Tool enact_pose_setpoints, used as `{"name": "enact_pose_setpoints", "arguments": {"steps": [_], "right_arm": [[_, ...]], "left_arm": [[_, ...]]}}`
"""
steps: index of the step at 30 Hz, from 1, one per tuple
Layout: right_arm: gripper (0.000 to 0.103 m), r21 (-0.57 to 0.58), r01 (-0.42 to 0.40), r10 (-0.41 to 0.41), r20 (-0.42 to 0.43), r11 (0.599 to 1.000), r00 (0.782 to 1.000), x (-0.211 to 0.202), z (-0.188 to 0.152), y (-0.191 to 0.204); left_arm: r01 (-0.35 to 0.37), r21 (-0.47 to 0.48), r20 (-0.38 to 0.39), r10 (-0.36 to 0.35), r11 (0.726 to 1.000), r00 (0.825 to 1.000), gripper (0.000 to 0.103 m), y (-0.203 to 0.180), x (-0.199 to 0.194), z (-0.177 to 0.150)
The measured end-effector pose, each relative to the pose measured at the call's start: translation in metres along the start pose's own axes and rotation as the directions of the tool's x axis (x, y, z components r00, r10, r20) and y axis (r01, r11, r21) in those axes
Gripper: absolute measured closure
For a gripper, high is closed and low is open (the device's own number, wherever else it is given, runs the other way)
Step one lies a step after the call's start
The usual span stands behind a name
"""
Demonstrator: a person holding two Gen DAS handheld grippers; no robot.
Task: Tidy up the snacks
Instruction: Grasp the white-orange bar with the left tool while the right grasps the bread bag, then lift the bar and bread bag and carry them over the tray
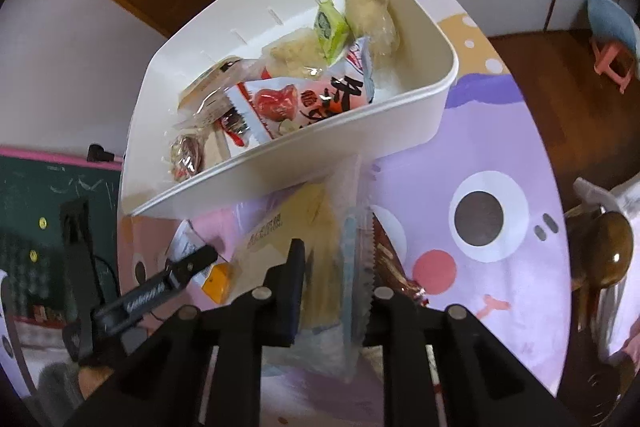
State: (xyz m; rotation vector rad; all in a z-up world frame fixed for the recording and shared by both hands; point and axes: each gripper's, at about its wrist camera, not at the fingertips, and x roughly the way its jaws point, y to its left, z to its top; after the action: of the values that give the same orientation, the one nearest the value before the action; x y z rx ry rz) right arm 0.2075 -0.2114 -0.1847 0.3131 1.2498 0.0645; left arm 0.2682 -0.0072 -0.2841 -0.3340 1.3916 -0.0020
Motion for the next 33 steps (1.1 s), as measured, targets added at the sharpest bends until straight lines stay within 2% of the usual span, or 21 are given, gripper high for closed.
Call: {"name": "enact_pose_setpoints", "arguments": {"steps": [1, 3, 5, 10, 16, 24, 33], "right_arm": [[0.087, -0.009, 0.005, -0.005, -0.001, 1.0, 1.0, -0.003, -0.001, 0.0], [0.088, -0.023, 0.012, -0.012, -0.009, 1.0, 1.0, -0.008, -0.007, -0.002], [0.088, -0.027, 0.011, -0.012, -0.016, 1.0, 1.0, -0.008, -0.01, 0.003], [0.092, -0.051, 0.011, -0.012, -0.013, 0.999, 1.0, -0.015, -0.015, 0.01], [0.094, -0.093, 0.028, -0.028, 0.007, 0.995, 1.0, -0.029, -0.019, 0.027], [0.095, -0.153, 0.053, -0.044, 0.062, 0.987, 0.997, -0.059, -0.032, 0.056], [0.095, -0.215, 0.081, -0.055, 0.125, 0.973, 0.991, -0.092, -0.058, 0.088]], "left_arm": [[-0.019, 0.0, -0.004, 0.019, 1.0, 1.0, 0.025, -0.003, 0.0, -0.002], [-0.1, 0.024, -0.018, 0.1, 0.995, 0.995, 0.036, -0.01, 0.002, -0.001], [-0.192, 0.09, -0.021, 0.194, 0.977, 0.981, 0.056, -0.021, 0.004, -0.004], [-0.134, 0.178, -0.04, 0.143, 0.975, 0.989, 0.069, -0.031, 0.0, -0.011], [-0.107, 0.223, -0.037, 0.118, 0.969, 0.992, 0.071, -0.025, -0.021, -0.03], [-0.039, 0.278, 0.053, 0.026, 0.96, 0.998, 0.071, -0.02, -0.092, -0.041], [-0.009, 0.363, 0.178, -0.06, 0.932, 0.982, 0.071, -0.008, -0.177, -0.062]]}}
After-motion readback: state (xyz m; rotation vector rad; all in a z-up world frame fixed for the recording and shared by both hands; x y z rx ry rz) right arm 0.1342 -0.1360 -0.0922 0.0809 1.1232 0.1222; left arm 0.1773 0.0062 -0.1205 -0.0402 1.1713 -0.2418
